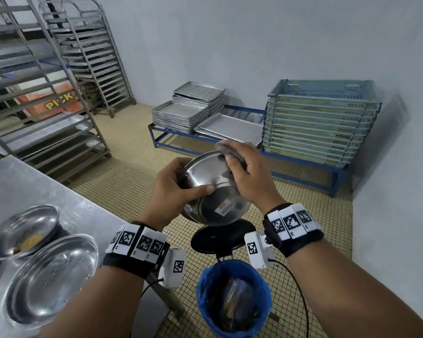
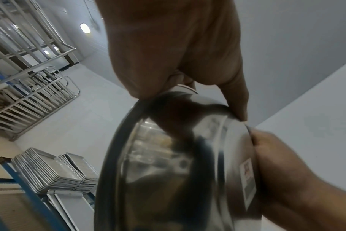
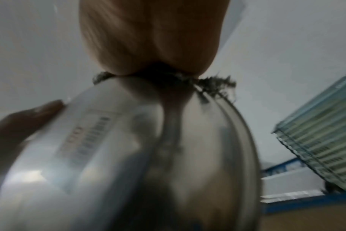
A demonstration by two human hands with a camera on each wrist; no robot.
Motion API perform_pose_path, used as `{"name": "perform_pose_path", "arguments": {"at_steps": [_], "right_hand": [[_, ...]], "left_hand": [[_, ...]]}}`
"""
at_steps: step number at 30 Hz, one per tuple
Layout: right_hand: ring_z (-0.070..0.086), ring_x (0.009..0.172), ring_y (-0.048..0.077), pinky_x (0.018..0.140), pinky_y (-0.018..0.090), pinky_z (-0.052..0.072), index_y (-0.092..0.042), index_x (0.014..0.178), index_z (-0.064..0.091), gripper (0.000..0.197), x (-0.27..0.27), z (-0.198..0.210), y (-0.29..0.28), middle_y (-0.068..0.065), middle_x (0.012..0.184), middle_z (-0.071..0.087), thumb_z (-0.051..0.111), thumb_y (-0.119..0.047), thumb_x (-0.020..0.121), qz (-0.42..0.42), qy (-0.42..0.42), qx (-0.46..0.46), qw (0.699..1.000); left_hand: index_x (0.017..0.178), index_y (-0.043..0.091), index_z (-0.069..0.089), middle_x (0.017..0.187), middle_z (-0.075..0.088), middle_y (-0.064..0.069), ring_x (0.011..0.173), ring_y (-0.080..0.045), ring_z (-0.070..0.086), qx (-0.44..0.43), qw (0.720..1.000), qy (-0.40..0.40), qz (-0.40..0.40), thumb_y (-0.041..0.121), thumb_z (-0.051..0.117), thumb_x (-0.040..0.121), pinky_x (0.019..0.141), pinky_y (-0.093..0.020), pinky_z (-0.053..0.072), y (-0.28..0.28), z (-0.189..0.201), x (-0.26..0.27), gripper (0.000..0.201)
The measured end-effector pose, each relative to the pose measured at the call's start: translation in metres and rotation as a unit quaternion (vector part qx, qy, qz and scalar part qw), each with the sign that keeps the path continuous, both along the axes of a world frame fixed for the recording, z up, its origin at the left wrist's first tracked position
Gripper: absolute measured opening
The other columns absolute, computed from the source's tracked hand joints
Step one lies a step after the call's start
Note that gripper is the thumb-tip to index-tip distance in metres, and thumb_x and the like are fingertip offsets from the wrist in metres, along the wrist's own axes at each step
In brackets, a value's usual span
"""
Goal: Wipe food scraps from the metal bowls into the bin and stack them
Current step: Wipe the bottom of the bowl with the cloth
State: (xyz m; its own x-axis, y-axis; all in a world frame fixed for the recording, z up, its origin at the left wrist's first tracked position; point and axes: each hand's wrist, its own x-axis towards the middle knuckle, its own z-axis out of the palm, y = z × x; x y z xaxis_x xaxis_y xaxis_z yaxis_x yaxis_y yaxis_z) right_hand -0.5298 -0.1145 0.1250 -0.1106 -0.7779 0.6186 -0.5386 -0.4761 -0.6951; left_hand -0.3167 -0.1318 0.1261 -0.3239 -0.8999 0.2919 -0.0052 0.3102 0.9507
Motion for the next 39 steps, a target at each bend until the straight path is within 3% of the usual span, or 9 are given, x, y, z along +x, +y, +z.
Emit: {"name": "perform_pose_path", "arguments": {"at_steps": [5, 10, 13, 16, 24, 28, 32, 35, 39], "right_hand": [[0.064, 0.087, 0.0, 0.079, 0.026, 0.052, -0.027, 0.121, 0.068, 0.022, -0.009, -0.019, 0.0, -0.011, 0.099, 0.068, 0.052, -0.028, 0.106, -0.015, -0.179, 0.106, 0.978], [0.062, 0.107, 0.016, 0.092, 0.042, 0.055, -0.033, 0.131, 0.062, 0.031, 0.01, -0.001, -0.003, -0.01, 0.118, 0.062, 0.051, -0.029, 0.102, -0.007, 0.032, -0.025, 0.999], [0.063, 0.1, 0.003, 0.084, 0.023, 0.052, -0.036, 0.125, 0.065, 0.027, 0.002, -0.009, -0.002, -0.01, 0.116, 0.066, 0.051, -0.025, 0.105, -0.006, -0.059, 0.024, 0.998], [0.063, 0.092, -0.005, 0.082, 0.021, 0.047, -0.041, 0.111, 0.067, 0.024, -0.007, -0.024, -0.001, -0.021, 0.1, 0.069, 0.052, -0.024, 0.106, -0.006, -0.192, 0.104, 0.976], [0.068, 0.072, 0.006, 0.061, 0.029, 0.057, -0.03, 0.114, 0.067, 0.023, -0.002, 0.005, -0.009, -0.001, 0.104, 0.07, 0.052, -0.016, 0.104, 0.006, -0.132, 0.059, 0.99], [0.068, 0.086, 0.017, 0.074, 0.042, 0.06, -0.032, 0.12, 0.066, 0.028, -0.002, 0.01, -0.014, -0.013, 0.103, 0.059, 0.048, -0.034, 0.099, -0.028, 0.014, 0.009, 0.999], [0.066, 0.089, 0.004, 0.076, 0.029, 0.058, -0.036, 0.119, 0.064, 0.022, -0.009, -0.001, -0.006, -0.011, 0.105, 0.063, 0.052, -0.024, 0.104, -0.001, -0.071, 0.022, 0.997], [0.065, 0.097, 0.006, 0.087, 0.036, 0.056, -0.037, 0.12, 0.063, 0.021, -0.015, -0.017, -0.003, -0.012, 0.107, 0.066, 0.05, -0.027, 0.106, -0.015, -0.14, 0.083, 0.987], [0.055, 0.113, 0.012, 0.1, 0.043, 0.046, -0.029, 0.132, 0.062, 0.033, 0.001, -0.001, -0.007, -0.019, 0.116, 0.059, 0.046, -0.033, 0.103, -0.026, 0.033, 0.017, 0.999]], "left_hand": [[0.113, 0.022, 0.068, 0.113, 0.072, -0.014, 0.104, -0.037, 0.073, 0.004, 1.0, 0.02, 0.017, 0.031, 0.098, 0.057, 0.078, -0.055, 0.064, -0.006, -0.003, 0.009, 0.064], [0.115, 0.015, 0.066, 0.108, 0.074, -0.011, 0.099, -0.035, 0.075, 0.009, 1.0, 0.021, -0.009, 0.029, 0.096, 0.059, 0.075, -0.047, 0.065, -0.003, -0.005, 0.001, 0.065], [0.114, 0.016, 0.067, 0.111, 0.073, -0.014, 0.1, -0.038, 0.074, 0.017, 0.999, 0.047, 0.001, 0.027, 0.096, 0.06, 0.073, -0.046, 0.065, -0.005, -0.008, 0.006, 0.062], [0.117, 0.014, 0.066, 0.11, 0.073, -0.015, 0.099, -0.039, 0.074, 0.028, 0.997, 0.074, 0.021, 0.025, 0.095, 0.061, 0.071, -0.043, 0.065, -0.006, -0.01, 0.015, 0.064], [0.112, 0.022, 0.066, 0.102, 0.077, 0.002, 0.095, -0.018, 0.076, -0.022, 0.995, -0.093, -0.009, 0.031, 0.102, 0.057, 0.078, -0.039, 0.066, -0.013, 0.009, 0.009, 0.066], [0.109, 0.021, 0.069, 0.102, 0.077, -0.009, 0.093, -0.028, 0.077, -0.015, 0.998, -0.057, -0.03, 0.023, 0.101, 0.06, 0.075, -0.041, 0.066, -0.015, 0.019, -0.001, 0.059], [0.114, 0.012, 0.069, 0.104, 0.078, -0.009, 0.095, -0.031, 0.077, 0.006, 1.0, -0.012, -0.022, 0.016, 0.093, 0.063, 0.075, -0.043, 0.066, -0.017, 0.016, -0.001, 0.057], [0.118, 0.01, 0.068, 0.108, 0.077, -0.009, 0.098, -0.031, 0.076, 0.02, 1.0, 0.016, 0.009, 0.021, 0.094, 0.061, 0.074, -0.04, 0.065, -0.018, 0.013, 0.004, 0.064], [0.111, 0.019, 0.069, 0.105, 0.078, -0.005, 0.095, -0.028, 0.077, 0.003, 1.0, -0.02, -0.002, 0.024, 0.095, 0.061, 0.076, -0.042, 0.066, -0.017, 0.011, -0.006, 0.057]]}}
